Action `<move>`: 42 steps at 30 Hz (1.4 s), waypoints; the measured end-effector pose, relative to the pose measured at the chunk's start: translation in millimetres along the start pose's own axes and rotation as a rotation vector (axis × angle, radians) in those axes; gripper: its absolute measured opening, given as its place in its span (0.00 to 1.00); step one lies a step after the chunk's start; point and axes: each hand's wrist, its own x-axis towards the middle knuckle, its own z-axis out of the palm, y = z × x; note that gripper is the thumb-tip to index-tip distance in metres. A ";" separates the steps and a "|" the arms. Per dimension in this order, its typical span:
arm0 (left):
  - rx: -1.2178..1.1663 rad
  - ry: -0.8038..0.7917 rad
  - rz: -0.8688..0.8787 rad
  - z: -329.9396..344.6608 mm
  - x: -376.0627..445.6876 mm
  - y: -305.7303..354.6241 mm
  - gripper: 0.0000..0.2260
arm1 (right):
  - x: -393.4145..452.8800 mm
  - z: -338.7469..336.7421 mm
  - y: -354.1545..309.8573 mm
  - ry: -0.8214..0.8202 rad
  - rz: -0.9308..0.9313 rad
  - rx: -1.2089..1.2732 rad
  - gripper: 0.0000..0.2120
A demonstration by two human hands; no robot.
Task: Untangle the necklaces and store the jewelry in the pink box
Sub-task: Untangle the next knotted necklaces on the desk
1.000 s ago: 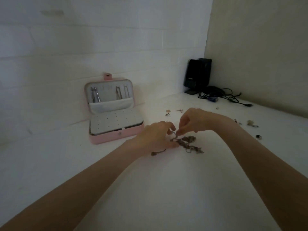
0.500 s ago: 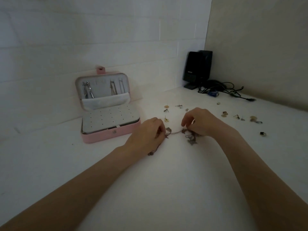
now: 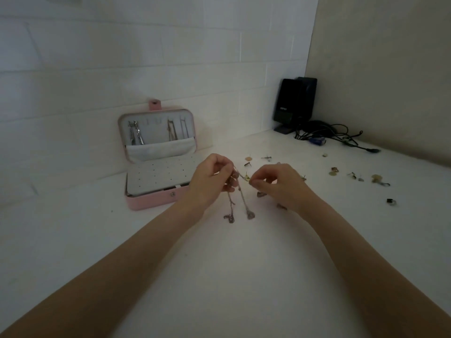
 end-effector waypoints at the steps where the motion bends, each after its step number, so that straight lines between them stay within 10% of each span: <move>1: -0.006 -0.001 -0.006 -1.4 -0.1 0.6 0.06 | -0.6 0.3 -1.6 0.035 0.041 0.134 0.04; 8: -0.087 -0.100 -0.208 -8.4 -3.4 -0.8 0.05 | -6.6 -5.1 -11.5 0.235 0.217 0.791 0.04; 25: 0.137 -0.179 -0.119 -17.2 -4.0 10.8 0.05 | -2.8 -6.7 -2.5 0.314 0.165 0.500 0.05; 32: -0.024 -0.221 -0.113 -15.2 -6.7 21.8 0.05 | -4.2 -7.2 3.3 0.046 0.089 -0.401 0.07; 42: -0.281 -0.212 -0.057 -15.7 5.9 54.7 0.06 | -14.0 0.9 -23.5 -0.402 0.028 0.402 0.08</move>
